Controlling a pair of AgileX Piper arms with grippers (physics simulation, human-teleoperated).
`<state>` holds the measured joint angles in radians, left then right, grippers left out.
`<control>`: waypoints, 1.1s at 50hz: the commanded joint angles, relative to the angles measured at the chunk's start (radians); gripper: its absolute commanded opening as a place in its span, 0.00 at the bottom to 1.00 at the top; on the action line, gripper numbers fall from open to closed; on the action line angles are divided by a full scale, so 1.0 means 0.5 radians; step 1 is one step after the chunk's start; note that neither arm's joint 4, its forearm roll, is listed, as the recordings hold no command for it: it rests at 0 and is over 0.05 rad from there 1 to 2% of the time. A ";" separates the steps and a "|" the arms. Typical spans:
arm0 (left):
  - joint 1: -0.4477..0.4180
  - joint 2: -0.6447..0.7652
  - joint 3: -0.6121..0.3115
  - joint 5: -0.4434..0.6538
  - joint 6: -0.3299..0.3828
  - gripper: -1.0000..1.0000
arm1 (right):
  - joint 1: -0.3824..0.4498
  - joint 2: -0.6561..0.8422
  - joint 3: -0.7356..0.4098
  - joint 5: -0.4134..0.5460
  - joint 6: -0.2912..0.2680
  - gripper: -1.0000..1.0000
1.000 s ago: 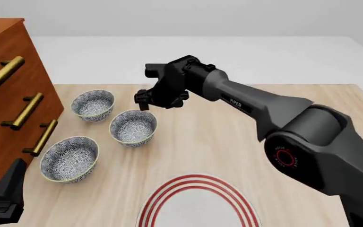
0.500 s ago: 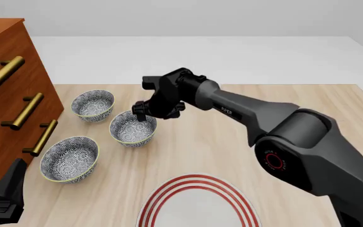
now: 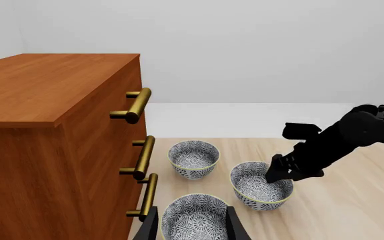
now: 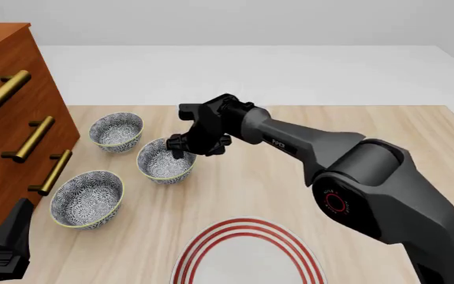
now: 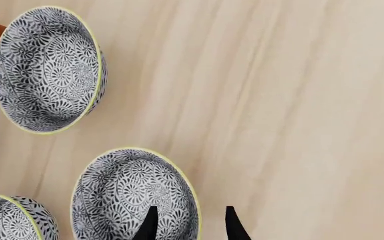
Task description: Pick up the bowl and put it in the middle on the plate.
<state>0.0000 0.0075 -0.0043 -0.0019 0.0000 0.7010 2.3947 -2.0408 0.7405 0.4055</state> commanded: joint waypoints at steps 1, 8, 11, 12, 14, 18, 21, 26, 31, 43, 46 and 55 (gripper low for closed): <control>0.000 0.000 0.000 0.000 0.000 1.00 | 0.003 0.020 0.010 -0.013 0.007 1.00; 0.000 0.000 0.000 0.000 0.000 1.00 | -0.001 0.019 0.019 -0.022 0.015 1.00; 0.000 0.000 0.000 0.000 0.000 1.00 | 0.006 0.015 0.032 -0.029 0.017 1.00; 0.000 0.000 0.000 0.000 0.000 1.00 | 0.012 0.015 0.034 -0.030 0.024 1.00; 0.000 0.000 0.000 0.000 0.000 1.00 | 0.009 0.020 0.029 -0.029 0.023 1.00; 0.000 0.000 0.000 0.000 0.000 1.00 | 0.011 0.026 0.035 -0.038 0.024 1.00; 0.000 0.000 0.000 0.000 0.000 1.00 | 0.008 0.027 0.042 -0.041 0.020 1.00; 0.000 0.000 0.000 0.000 0.000 1.00 | -0.039 -0.001 0.018 -0.020 -0.074 1.00; 0.000 0.000 0.000 0.000 0.000 1.00 | -0.022 -0.012 0.015 -0.014 -0.080 0.00; 0.000 0.000 0.000 0.000 0.000 1.00 | 0.007 -0.050 0.070 -0.050 -0.048 0.00; 0.000 0.000 0.000 0.000 0.000 1.00 | 0.009 -0.079 0.106 -0.072 -0.033 0.00; 0.000 0.000 0.000 0.000 0.000 1.00 | 0.024 -0.346 0.296 -0.176 0.092 0.00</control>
<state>0.0000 0.0075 -0.0043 -0.0019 0.0000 0.7084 2.3206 -1.9640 0.6919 0.4020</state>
